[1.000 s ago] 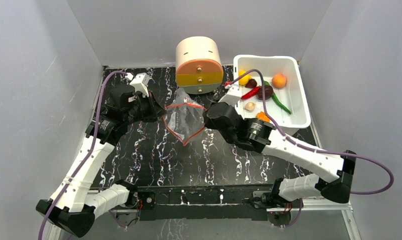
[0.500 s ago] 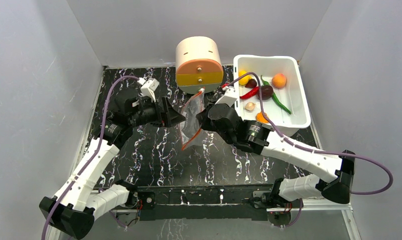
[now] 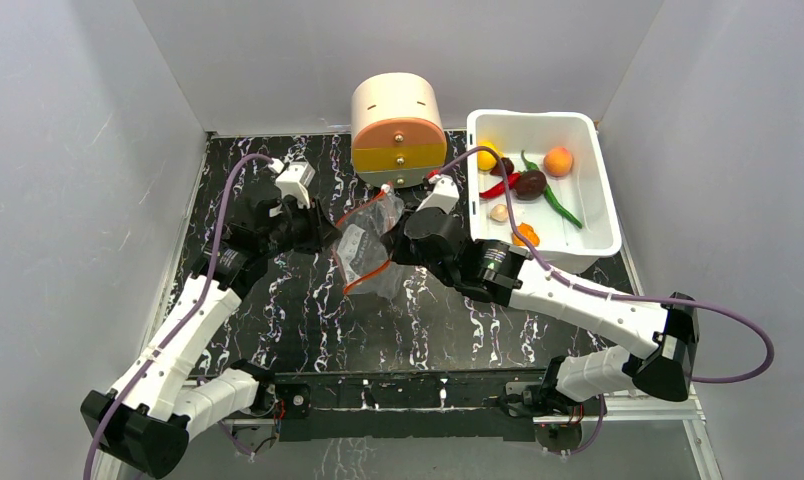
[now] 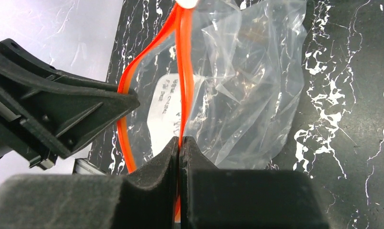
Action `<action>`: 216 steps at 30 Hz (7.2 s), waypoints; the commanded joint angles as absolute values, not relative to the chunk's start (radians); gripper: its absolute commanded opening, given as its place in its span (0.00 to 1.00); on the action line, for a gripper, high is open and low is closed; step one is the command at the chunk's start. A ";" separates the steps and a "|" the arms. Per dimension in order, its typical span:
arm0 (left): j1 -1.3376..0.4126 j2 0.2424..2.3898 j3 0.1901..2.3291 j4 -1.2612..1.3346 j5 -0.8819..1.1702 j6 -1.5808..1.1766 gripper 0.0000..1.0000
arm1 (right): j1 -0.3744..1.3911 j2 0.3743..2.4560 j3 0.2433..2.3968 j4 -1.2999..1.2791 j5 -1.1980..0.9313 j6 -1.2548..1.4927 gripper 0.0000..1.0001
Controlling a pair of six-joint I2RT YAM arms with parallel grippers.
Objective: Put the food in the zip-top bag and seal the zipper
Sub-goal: Open the zipper of the food storage bag, then pick up the fake fruit from the bin, then place the fake fruit in the zipper food storage bag.
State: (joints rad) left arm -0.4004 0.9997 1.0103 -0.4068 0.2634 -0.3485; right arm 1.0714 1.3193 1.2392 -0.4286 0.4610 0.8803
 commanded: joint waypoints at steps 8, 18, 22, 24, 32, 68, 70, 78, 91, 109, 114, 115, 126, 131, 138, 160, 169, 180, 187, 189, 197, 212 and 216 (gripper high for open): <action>-0.401 0.873 1.034 -0.453 0.050 -0.164 0.00 | 1.060 1.286 1.198 -0.424 0.507 0.858 0.00; -0.401 0.842 1.040 -0.456 0.055 -0.098 0.00 | 1.059 1.292 1.079 -0.290 0.403 0.848 0.00; -0.400 0.847 0.966 -0.421 0.178 -0.113 0.00 | 1.060 1.318 1.056 -0.232 0.331 0.871 0.05; -0.400 0.845 0.933 -0.418 0.178 -0.117 0.00 | 1.059 1.331 1.059 -0.231 0.322 0.871 0.09; -0.400 0.823 0.871 -0.394 0.129 -0.110 0.00 | 1.060 1.378 1.126 -0.208 0.231 0.757 0.49; -0.400 0.684 0.701 -0.286 0.034 -0.126 0.00 | 0.150 1.495 1.304 -0.383 0.427 0.559 0.50; -0.400 0.674 0.700 -0.286 0.028 -0.126 0.00 | 0.119 1.534 1.302 -0.356 0.439 0.601 0.50; -0.400 0.663 0.697 -0.281 0.021 -0.124 0.00 | 0.009 1.672 1.301 -0.254 0.377 0.780 0.63; -0.400 0.629 0.690 -0.276 0.024 -0.124 0.00 | -0.081 1.851 1.381 -0.232 0.236 0.942 0.71; -0.400 0.653 0.688 -0.267 0.038 -0.121 0.00 | -0.081 2.021 1.535 -0.397 0.204 1.056 0.78; -0.400 0.656 0.690 -0.268 0.040 -0.123 0.00 | -0.081 2.057 1.561 -0.401 0.191 1.043 0.73; -0.400 0.653 0.689 -0.268 0.039 -0.122 0.00 | -0.081 2.057 1.558 -0.394 0.196 1.037 0.71; -0.401 0.659 0.687 -0.267 0.032 -0.121 0.00 | -0.081 1.958 1.461 -0.290 0.192 0.966 0.49; -0.402 0.666 0.689 -0.268 0.039 -0.123 0.00 | -0.081 1.883 1.397 -0.234 0.155 0.945 0.49; -0.402 0.664 0.683 -0.263 0.034 -0.120 0.00 | -0.081 1.733 1.314 -0.179 0.155 0.888 0.47; -0.403 0.619 0.693 -0.251 0.041 -0.156 0.00 | -0.069 1.113 0.957 -0.255 -0.198 0.725 0.48; -0.403 0.749 0.904 -0.350 -0.018 -0.191 0.00 | -0.010 0.980 0.971 -0.415 -0.323 0.753 0.49; -0.404 0.854 1.025 -0.490 -0.139 -0.201 0.00 | 0.286 0.948 0.980 -0.403 -0.273 0.846 0.51; -0.403 0.863 0.951 -0.438 -0.029 -0.248 0.00 | 0.493 0.991 1.002 -0.293 -0.279 0.981 0.51; -0.403 0.875 0.936 -0.416 0.030 -0.271 0.00 | 0.561 1.016 1.002 -0.251 -0.249 0.994 0.51; -0.403 0.880 0.886 -0.401 0.124 -0.354 0.00 | 0.783 1.187 1.088 -0.130 -0.165 1.043 0.51; -0.404 0.831 0.840 -0.384 0.205 -0.416 0.00 | 0.936 1.400 1.132 -0.078 -0.083 1.134 0.50; -0.403 0.817 0.851 -0.390 0.216 -0.425 0.00 | 0.939 1.410 1.106 -0.107 -0.040 1.146 0.51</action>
